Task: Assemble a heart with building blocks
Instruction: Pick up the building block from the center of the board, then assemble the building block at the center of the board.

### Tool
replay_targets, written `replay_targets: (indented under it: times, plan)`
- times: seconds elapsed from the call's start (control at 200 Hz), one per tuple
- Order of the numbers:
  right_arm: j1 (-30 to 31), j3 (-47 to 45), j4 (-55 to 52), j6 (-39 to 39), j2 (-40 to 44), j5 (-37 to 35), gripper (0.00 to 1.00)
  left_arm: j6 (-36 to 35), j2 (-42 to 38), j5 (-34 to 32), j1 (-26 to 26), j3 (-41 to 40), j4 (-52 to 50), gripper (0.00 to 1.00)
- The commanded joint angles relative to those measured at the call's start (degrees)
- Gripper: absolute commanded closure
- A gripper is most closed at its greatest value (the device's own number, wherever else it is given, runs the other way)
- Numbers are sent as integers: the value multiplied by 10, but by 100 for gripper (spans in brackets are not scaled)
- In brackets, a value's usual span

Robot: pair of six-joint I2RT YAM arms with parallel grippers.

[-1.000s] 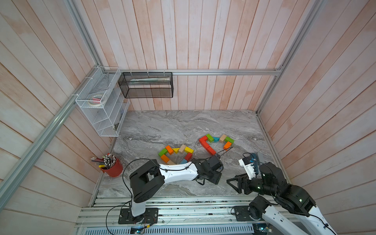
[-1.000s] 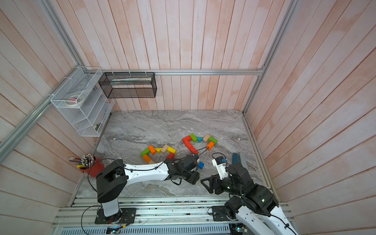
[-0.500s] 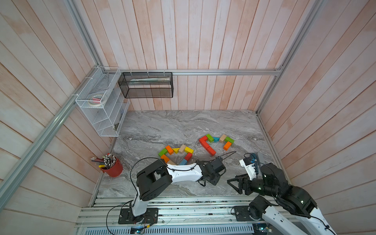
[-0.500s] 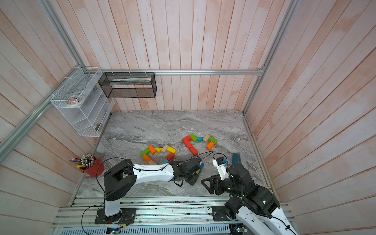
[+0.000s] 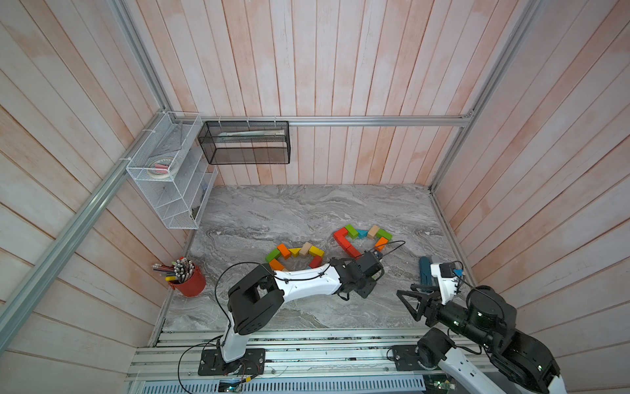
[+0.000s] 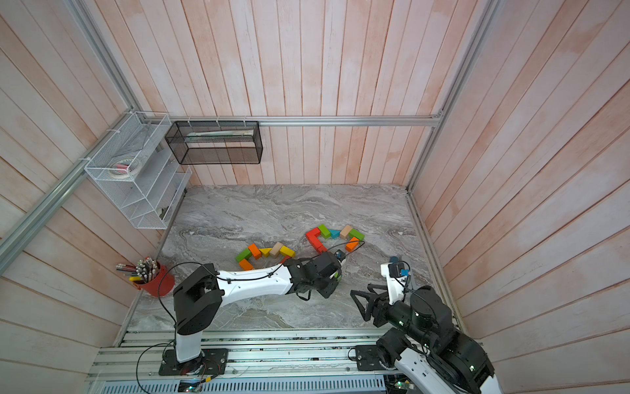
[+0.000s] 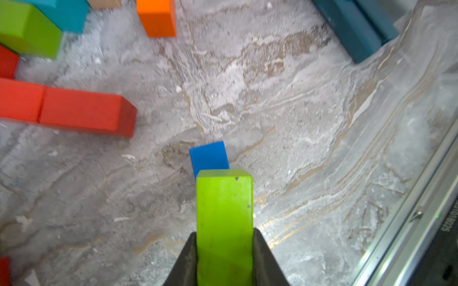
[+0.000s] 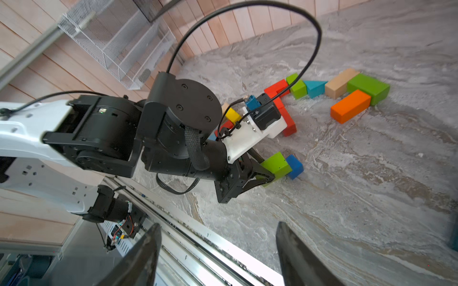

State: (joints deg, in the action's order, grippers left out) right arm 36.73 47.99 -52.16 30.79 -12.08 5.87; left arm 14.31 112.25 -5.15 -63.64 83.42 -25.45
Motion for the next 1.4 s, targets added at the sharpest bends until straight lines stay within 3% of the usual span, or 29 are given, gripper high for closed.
replay_targets:
  times: [0.0, 0.55, 1.395]
  plan:
    - [3, 11, 6, 15, 20, -50, 27, -49, 22, -1, 17, 39, -17, 77]
    - [2, -11, 25, 28, 25, -63, 27, -121, 162, 20, 54, 218, -19, 77]
    - [3, -6, 37, 25, 5, -53, 28, -129, 259, 32, 84, 297, -19, 77]
